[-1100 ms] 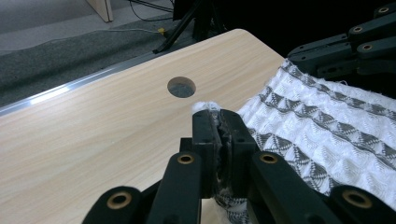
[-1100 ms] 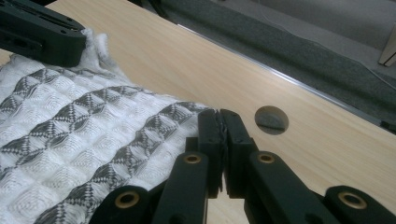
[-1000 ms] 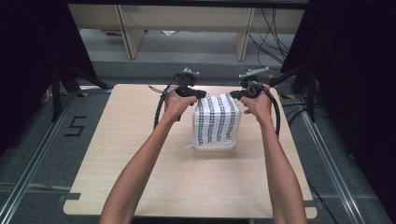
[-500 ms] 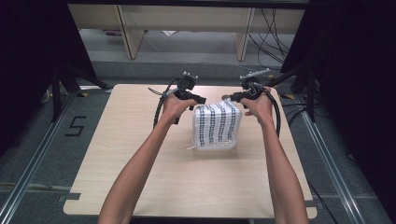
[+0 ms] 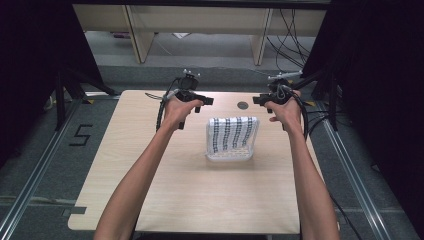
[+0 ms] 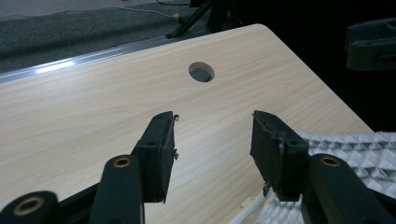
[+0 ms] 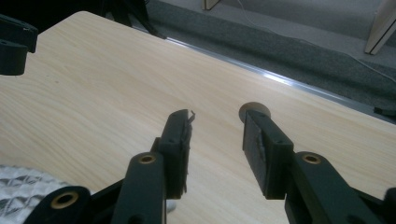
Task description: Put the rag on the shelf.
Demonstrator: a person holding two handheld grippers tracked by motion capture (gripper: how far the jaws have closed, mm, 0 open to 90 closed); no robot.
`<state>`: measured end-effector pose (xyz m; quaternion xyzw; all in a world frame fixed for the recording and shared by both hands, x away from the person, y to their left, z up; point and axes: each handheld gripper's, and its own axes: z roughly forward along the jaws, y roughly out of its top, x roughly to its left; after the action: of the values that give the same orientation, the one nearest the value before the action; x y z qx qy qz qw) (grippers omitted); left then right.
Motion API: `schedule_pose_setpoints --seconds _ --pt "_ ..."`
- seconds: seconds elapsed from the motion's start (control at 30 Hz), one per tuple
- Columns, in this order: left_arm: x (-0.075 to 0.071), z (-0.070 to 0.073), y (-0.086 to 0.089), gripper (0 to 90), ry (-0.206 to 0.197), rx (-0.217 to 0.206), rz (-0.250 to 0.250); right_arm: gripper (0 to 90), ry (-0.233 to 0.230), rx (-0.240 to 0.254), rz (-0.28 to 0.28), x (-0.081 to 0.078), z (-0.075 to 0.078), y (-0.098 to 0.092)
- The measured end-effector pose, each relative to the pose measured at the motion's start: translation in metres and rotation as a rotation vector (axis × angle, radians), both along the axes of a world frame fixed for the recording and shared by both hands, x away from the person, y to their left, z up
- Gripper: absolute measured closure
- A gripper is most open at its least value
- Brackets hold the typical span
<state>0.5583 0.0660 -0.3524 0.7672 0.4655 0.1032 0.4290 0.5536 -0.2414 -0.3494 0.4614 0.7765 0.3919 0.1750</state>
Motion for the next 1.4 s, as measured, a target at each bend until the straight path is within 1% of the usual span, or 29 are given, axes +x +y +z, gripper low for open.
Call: schedule_pose_setpoints --seconds 0.1,0.17,0.2,0.23,0.27,0.37,0.4,0.5,0.57,0.6,0.63,0.67,0.7,0.73,0.77,0.8,0.87,0.9,0.97,1.0,1.03,1.07,1.13,1.17,1.2,1.27,1.3,1.33,1.4 --pt "-0.003 0.003 0.003 45.6 -0.007 0.011 0.01 58.6 -0.022 -0.009 0.012 -0.002 0.003 -0.001" --pt "-0.005 0.006 0.005 44.0 -0.009 0.012 0.016 56.7 -0.023 0.009 0.005 -0.004 0.004 0.0" --pt "-0.006 0.007 0.006 43.2 -0.012 0.019 0.013 55.4 -0.033 0.0 0.013 -0.005 0.005 -0.001" --pt "-0.008 0.008 0.006 42.2 -0.015 0.022 0.013 54.2 -0.028 0.012 0.008 -0.006 0.006 0.0" --pt "-0.01 0.01 0.007 41.5 -0.017 0.02 0.012 53.5 -0.034 0.002 0.012 -0.007 0.007 0.0" --pt "-0.015 0.013 0.009 38.6 -0.023 0.026 0.009 51.0 -0.041 0.016 0.016 -0.011 0.01 0.001" --pt "-0.017 0.014 0.01 37.8 -0.027 0.028 0.005 49.9 -0.039 0.012 0.017 -0.012 0.011 0.001" --pt "-0.022 0.016 0.014 36.4 -0.034 0.041 0.001 47.6 -0.073 -0.006 0.022 -0.016 0.015 0.002" --pt "-0.025 0.017 0.017 35.8 -0.039 0.036 0.003 46.7 -0.065 0.016 0.033 -0.02 0.018 0.004" --pt "-0.027 0.017 0.019 35.7 -0.039 0.029 0.004 46.0 -0.079 0.006 0.041 -0.022 0.019 0.003" --pt "-0.029 0.018 0.021 35.4 -0.038 0.021 0.003 45.6 -0.058 0.021 0.03 -0.025 0.022 0.004" --pt "-0.031 0.018 0.022 35.3 -0.041 0.02 0.0 45.3 -0.063 0.026 0.03 -0.027 0.022 0.005" --pt "-0.032 0.019 0.024 35.1 -0.042 0.024 -0.002 45.0 -0.077 0.018 0.042 -0.028 0.023 0.004" --pt "-0.034 0.019 0.026 34.9 -0.044 0.027 -0.001 44.6 -0.082 0.02 0.029 -0.031 0.024 0.005" --pt "-0.036 0.02 0.027 34.6 -0.048 0.027 0.002 44.1 -0.102 -0.009 0.042 -0.032 0.026 0.003" --pt "-0.038 0.02 0.029 34.4 -0.05 0.026 0.002 43.9 -0.088 0.015 0.034 -0.034 0.025 0.004" --pt "-0.041 0.02 0.033 34.4 -0.055 0.031 0.001 43.7 -0.095 0.02 0.046 -0.038 0.025 0.003" --pt "-0.043 0.02 0.035 34.3 -0.056 0.03 0.003 43.5 -0.099 0.009 0.043 -0.04 0.025 0.002" --pt "-0.047 0.02 0.037 34.2 -0.059 0.017 0.009 43.4 -0.101 0.012 0.048 -0.044 0.024 0.002" --pt "-0.049 0.019 0.039 34.1 -0.065 0.025 0.007 42.9 -0.088 0.022 0.046 -0.046 0.024 0.002" --pt "-0.051 0.019 0.041 33.9 -0.065 0.027 0.005 42.7 -0.099 0.012 0.048 -0.048 0.024 0.001" --pt "-0.053 0.018 0.041 33.6 -0.071 0.017 0.011 42.4 -0.113 0.021 0.05 -0.049 0.023 0.001" --pt "-0.058 0.017 0.044 33.3 -0.075 0.016 0.001 42.0 -0.102 0.03 0.057 -0.053 0.023 0.0" --pt "-0.061 0.017 0.046 33.2 -0.082 0.015 0.001 41.5 -0.108 0.038 0.061 -0.056 0.023 0.0" --pt "-0.064 0.017 0.047 33.2 -0.085 0.016 -0.004 41.3 -0.121 0.028 0.065 -0.058 0.023 -0.001" --pt "-0.07 0.016 0.051 33.2 -0.091 0.005 -0.012 40.8 -0.12 0.035 0.065 -0.064 0.025 -0.002" --pt "-0.073 0.016 0.053 33.2 -0.095 0.002 -0.019 40.8 -0.139 0.041 0.076 -0.067 0.025 -0.002" --pt "-0.076 0.015 0.054 33.2 -0.098 0.0 -0.022 40.6 -0.146 0.033 0.081 -0.071 0.026 -0.003" --pt "-0.083 0.014 0.058 33.2 -0.102 -0.002 -0.03 40.4 -0.15 0.048 0.087 -0.08 0.026 -0.002"
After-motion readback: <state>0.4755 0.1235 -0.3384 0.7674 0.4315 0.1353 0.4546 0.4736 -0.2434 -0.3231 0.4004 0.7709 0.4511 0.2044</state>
